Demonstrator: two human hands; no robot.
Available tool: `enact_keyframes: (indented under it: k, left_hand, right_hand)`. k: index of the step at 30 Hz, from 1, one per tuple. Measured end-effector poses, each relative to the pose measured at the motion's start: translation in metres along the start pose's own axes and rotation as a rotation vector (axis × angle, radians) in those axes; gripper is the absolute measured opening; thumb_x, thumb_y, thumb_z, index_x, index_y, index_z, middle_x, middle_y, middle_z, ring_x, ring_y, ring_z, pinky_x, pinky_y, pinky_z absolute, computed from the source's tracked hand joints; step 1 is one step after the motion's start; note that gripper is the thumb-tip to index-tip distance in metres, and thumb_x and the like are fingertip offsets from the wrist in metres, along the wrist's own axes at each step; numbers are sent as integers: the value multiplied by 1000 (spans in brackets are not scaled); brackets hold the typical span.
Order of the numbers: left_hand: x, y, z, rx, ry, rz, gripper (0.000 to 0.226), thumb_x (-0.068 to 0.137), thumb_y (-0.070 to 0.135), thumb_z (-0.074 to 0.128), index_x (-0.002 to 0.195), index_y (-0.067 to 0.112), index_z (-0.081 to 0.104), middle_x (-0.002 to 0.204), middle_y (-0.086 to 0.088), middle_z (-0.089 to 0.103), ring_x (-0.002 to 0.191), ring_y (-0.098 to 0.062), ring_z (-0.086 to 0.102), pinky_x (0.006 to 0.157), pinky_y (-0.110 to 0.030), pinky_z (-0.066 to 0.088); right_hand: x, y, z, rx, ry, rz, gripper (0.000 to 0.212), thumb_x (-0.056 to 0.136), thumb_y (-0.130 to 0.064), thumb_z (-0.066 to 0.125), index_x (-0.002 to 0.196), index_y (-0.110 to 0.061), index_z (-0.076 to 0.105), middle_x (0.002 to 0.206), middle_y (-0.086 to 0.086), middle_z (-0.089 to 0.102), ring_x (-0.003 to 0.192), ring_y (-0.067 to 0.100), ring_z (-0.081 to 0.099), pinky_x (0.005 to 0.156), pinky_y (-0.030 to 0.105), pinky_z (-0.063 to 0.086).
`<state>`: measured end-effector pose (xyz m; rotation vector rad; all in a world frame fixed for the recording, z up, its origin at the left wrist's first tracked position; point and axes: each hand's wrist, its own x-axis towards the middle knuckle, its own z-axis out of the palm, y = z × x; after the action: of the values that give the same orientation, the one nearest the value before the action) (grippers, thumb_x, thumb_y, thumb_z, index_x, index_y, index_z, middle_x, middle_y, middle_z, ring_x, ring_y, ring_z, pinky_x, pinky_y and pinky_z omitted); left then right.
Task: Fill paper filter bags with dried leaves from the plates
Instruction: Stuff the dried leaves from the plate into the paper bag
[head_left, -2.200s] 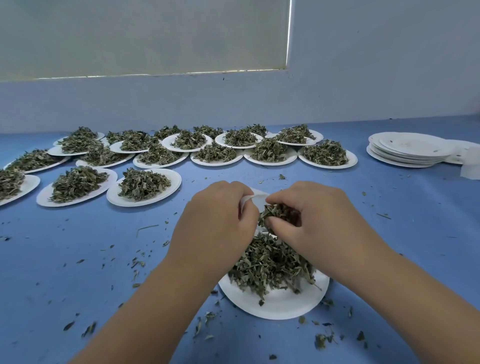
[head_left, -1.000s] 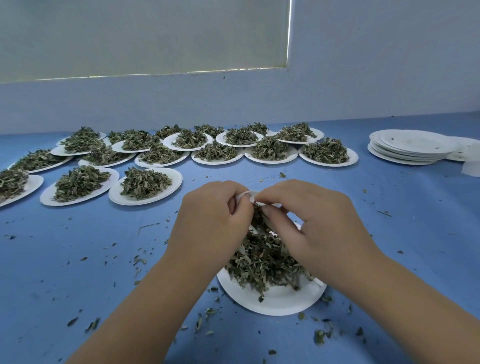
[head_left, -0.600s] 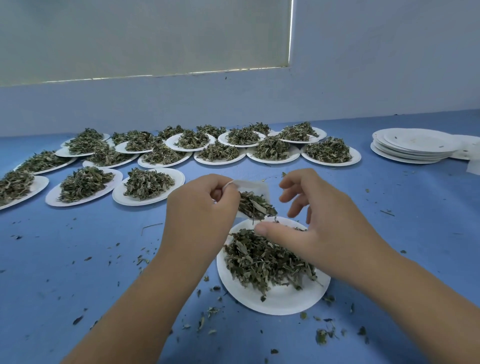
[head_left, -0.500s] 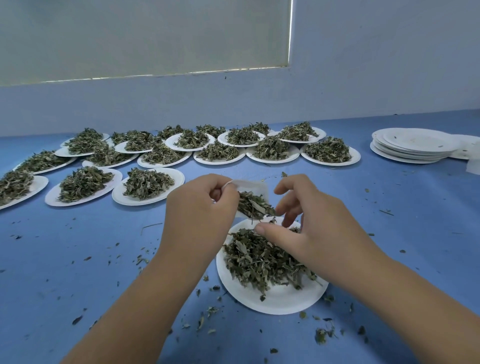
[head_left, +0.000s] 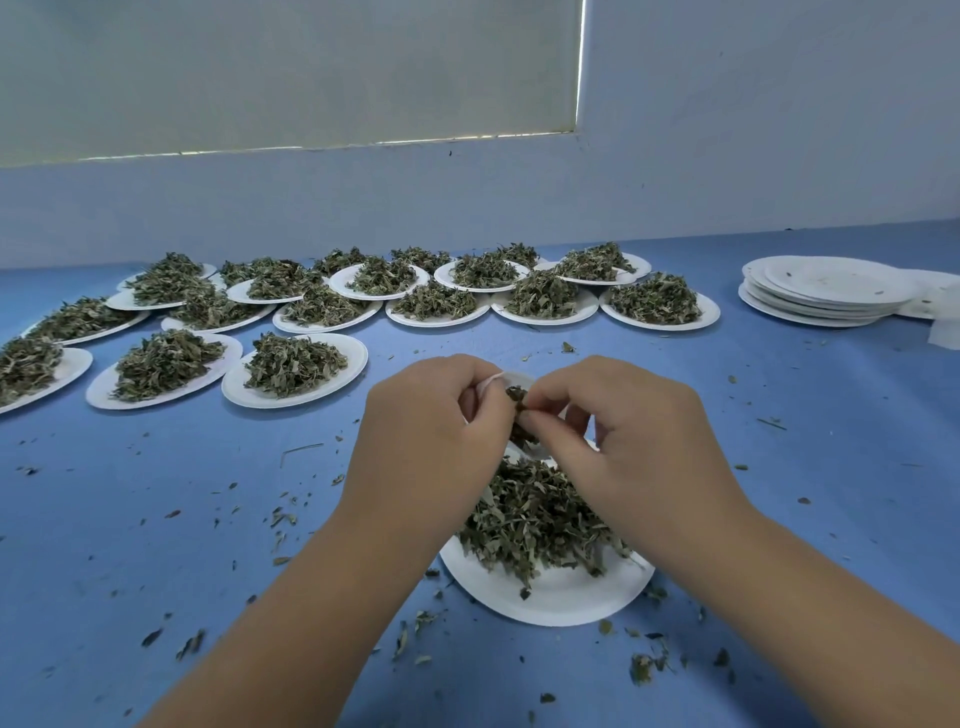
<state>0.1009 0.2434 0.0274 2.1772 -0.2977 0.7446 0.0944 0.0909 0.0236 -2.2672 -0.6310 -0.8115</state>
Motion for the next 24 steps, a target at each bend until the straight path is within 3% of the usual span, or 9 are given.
enact_keyframes:
  k: [2, 4, 8, 11, 14, 18, 22, 24]
  left_hand:
    - [-1, 2, 0, 6, -5, 38, 20, 86, 15, 61, 72, 25, 70, 57, 4, 57, 55, -8, 46, 50, -15, 35]
    - [-2, 3, -1, 21, -3, 45, 20, 87, 15, 60, 73, 26, 70, 58, 4, 58, 57, -9, 48, 51, -16, 36]
    - [3, -2, -6, -3, 60, -27, 19, 88, 16, 61, 71, 22, 68, 57, 0, 57, 59, -13, 48, 52, -19, 36]
    - [5, -3, -9, -70, 77, -79, 23, 88, 16, 61, 69, 28, 66, 64, 2, 59, 56, -9, 48, 49, -16, 36]
    - [4, -1, -7, -89, 47, -70, 25, 89, 17, 61, 70, 33, 65, 66, 9, 61, 55, -5, 50, 50, -12, 36]
    - [1, 2, -5, -45, 15, 12, 23, 87, 13, 60, 76, 31, 69, 55, 10, 55, 56, 1, 49, 51, -7, 33]
    - [4, -4, -9, 2, 76, 19, 20, 87, 13, 61, 72, 26, 65, 55, 7, 55, 55, -3, 47, 51, -10, 33]
    - [7, -8, -13, 3, 100, -5, 18, 87, 13, 61, 70, 15, 66, 55, 1, 56, 54, -9, 45, 49, -14, 33]
  right_hand:
    - [1, -1, 4, -14, -19, -26, 8, 86, -19, 66, 90, -23, 73, 77, -6, 62, 67, 10, 55, 60, 34, 50]
    - [2, -1, 5, 3, -19, -45, 15, 87, -22, 61, 94, -20, 75, 82, -3, 64, 69, 16, 57, 58, 39, 50]
    - [-3, 2, -3, 43, 14, -85, 18, 90, -26, 60, 99, -22, 75, 95, -10, 66, 79, 7, 59, 64, 27, 48]
    - [-10, 2, -5, -34, -45, -117, 34, 94, -43, 49, 112, -26, 72, 114, -15, 65, 95, 10, 60, 74, 33, 52]
    - [-7, -1, 1, -168, -191, -138, 47, 94, -54, 36, 123, -30, 65, 126, -21, 60, 87, 10, 47, 71, 27, 44]
    - [0, -5, 7, -235, -267, -169, 48, 92, -53, 33, 121, -31, 65, 124, -19, 61, 76, 10, 31, 68, 25, 29]
    - [-5, 2, 0, -56, -207, -129, 42, 93, -51, 41, 116, -28, 68, 119, -17, 61, 95, 6, 47, 83, 22, 39]
    - [-6, 5, -5, 42, -96, -62, 34, 92, -48, 46, 108, -28, 70, 109, -18, 61, 98, -1, 51, 85, 10, 37]
